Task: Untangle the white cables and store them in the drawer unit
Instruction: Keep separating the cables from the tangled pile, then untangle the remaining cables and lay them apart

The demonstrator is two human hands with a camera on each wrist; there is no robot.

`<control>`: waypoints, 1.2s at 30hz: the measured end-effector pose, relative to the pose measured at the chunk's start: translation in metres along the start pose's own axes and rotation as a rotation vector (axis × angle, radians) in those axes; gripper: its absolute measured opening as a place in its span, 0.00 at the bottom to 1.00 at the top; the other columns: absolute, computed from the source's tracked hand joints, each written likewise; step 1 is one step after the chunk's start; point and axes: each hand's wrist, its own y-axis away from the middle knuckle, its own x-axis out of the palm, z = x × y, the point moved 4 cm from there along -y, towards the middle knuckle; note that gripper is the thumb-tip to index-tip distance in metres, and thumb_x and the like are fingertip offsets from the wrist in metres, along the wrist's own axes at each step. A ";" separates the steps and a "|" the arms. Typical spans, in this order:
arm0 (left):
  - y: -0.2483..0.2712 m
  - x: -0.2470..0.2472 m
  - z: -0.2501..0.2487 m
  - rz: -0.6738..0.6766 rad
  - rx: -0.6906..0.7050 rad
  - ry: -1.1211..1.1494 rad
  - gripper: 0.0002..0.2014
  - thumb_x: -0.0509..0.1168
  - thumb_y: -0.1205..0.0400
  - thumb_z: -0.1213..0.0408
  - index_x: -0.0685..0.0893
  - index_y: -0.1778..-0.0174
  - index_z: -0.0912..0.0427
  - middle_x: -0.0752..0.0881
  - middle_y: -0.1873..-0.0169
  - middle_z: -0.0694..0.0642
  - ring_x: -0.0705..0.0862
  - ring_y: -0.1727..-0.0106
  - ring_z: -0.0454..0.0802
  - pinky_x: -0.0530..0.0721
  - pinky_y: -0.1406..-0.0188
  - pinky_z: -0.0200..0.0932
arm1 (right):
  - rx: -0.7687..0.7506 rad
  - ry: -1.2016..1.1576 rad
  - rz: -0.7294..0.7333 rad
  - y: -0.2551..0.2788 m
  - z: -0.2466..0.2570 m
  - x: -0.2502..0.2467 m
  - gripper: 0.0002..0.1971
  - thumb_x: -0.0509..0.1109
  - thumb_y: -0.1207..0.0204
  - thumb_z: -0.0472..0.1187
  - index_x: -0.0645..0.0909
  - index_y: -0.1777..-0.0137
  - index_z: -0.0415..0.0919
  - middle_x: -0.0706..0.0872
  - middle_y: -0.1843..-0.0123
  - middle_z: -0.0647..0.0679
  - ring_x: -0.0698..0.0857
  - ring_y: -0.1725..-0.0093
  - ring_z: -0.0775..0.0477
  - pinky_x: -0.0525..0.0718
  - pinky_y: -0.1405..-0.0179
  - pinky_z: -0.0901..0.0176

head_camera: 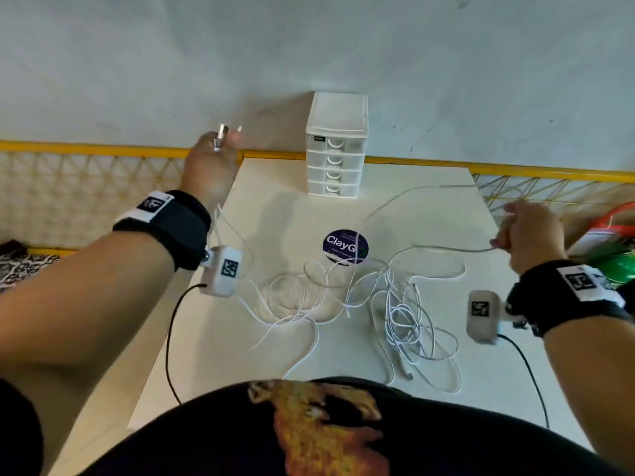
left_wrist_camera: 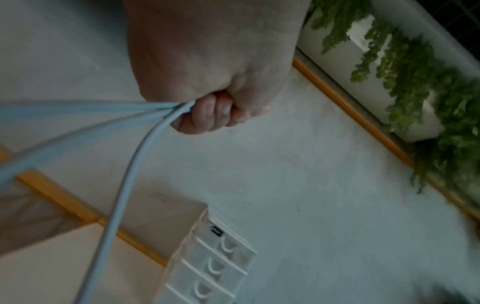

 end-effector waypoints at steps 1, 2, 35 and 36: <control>-0.008 -0.006 0.001 -0.041 0.036 -0.048 0.12 0.59 0.13 0.50 0.74 0.58 0.53 0.74 0.70 0.44 0.74 0.72 0.39 0.70 0.76 0.28 | -0.049 -0.011 -0.079 -0.005 0.005 -0.013 0.12 0.52 0.17 0.34 0.76 0.42 0.32 0.77 0.85 0.53 0.74 0.87 0.56 0.76 0.85 0.67; -0.014 -0.007 0.001 -0.061 0.062 -0.079 0.13 0.60 0.13 0.49 0.73 0.59 0.52 0.73 0.69 0.43 0.75 0.69 0.40 0.70 0.73 0.29 | -0.096 -0.009 -0.136 -0.006 0.010 -0.022 0.13 0.52 0.18 0.36 0.76 0.40 0.34 0.78 0.83 0.53 0.75 0.86 0.56 0.77 0.83 0.65; 0.092 0.246 0.127 0.932 0.724 -1.071 0.46 0.74 0.28 0.44 0.65 0.19 0.61 0.67 0.22 0.65 0.69 0.25 0.69 0.66 0.28 0.60 | -0.086 0.650 0.184 0.093 -0.184 0.032 0.22 0.75 0.28 0.40 0.75 0.35 0.44 0.74 0.45 0.52 0.82 0.55 0.50 0.82 0.46 0.54; 0.097 0.243 0.123 0.902 0.708 -1.020 0.44 0.76 0.30 0.50 0.67 0.20 0.62 0.67 0.21 0.66 0.65 0.22 0.71 0.63 0.25 0.63 | -0.046 0.645 0.178 0.089 -0.188 0.031 0.18 0.73 0.25 0.40 0.77 0.36 0.45 0.74 0.46 0.52 0.82 0.55 0.50 0.81 0.45 0.54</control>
